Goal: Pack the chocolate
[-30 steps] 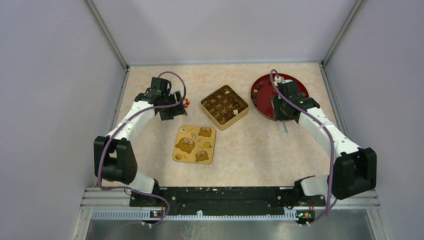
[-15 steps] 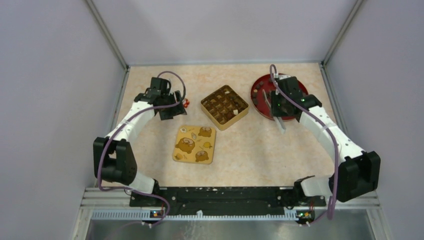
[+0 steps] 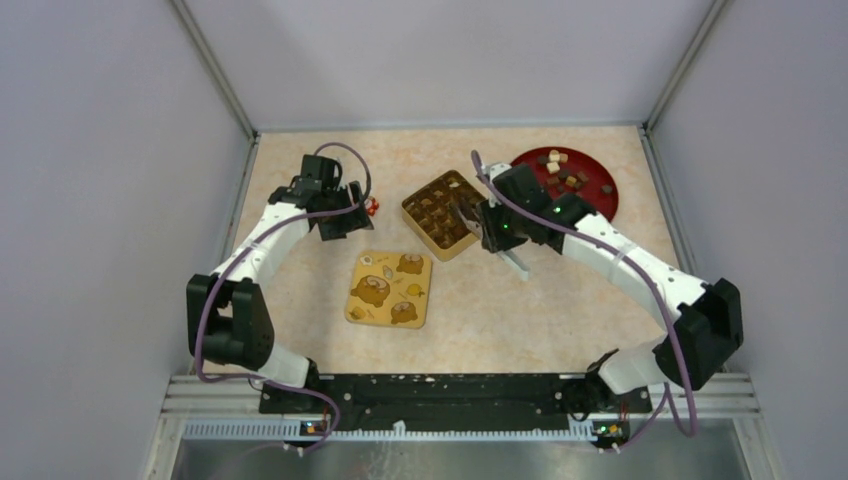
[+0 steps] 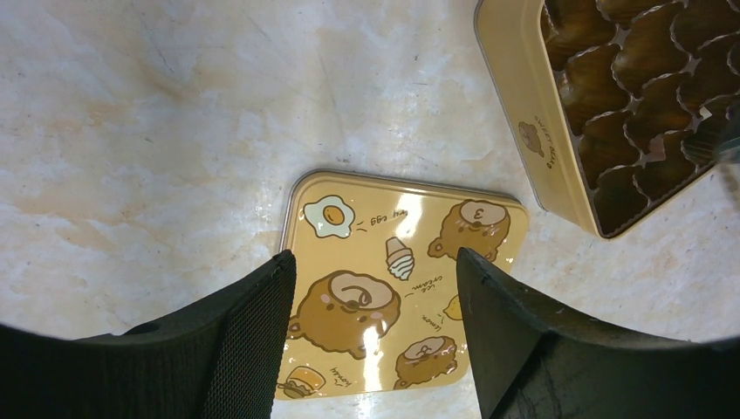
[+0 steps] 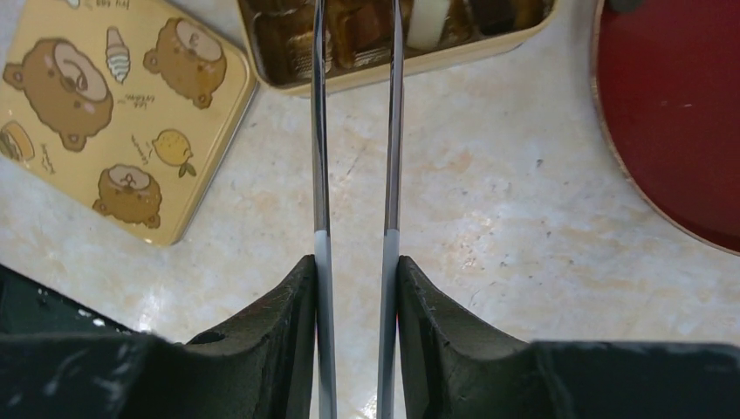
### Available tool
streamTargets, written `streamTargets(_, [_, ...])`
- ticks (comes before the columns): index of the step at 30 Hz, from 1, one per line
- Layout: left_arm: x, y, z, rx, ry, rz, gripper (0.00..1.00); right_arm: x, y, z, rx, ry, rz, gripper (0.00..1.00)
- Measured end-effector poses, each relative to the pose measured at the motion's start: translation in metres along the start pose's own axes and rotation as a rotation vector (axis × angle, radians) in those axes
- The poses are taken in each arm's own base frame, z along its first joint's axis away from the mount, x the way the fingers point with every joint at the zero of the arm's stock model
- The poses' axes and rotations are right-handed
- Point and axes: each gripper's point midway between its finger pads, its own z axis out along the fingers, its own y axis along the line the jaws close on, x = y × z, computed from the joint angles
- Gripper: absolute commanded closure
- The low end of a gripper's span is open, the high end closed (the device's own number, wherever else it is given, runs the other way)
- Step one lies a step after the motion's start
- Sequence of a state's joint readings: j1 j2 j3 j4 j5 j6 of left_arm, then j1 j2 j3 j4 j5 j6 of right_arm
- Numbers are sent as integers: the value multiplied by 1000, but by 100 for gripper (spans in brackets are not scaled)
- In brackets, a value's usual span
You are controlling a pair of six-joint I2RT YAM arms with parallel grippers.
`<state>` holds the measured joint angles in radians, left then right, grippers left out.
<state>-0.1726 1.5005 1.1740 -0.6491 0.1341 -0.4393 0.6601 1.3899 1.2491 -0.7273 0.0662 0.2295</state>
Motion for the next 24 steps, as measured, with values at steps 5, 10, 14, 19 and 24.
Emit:
streamTargets(5, [0, 0, 0, -1, 0, 0, 27, 21, 22, 11, -57, 91, -45, 95])
streamTargets(10, [0, 0, 0, 1, 0, 0, 27, 27, 35, 10, -103, 109, -64, 94])
streamTargets(14, [0, -1, 0, 3, 2, -1, 27, 31, 38, 10, -116, 126, -74, 94])
streamTargets(19, [0, -1, 0, 3, 2, -3, 27, 37, 38, 12, -114, 148, -79, 91])
streamTargets(24, [1, -1, 0, 6, 4, -4, 27, 44, 36, 13, -104, 170, -81, 80])
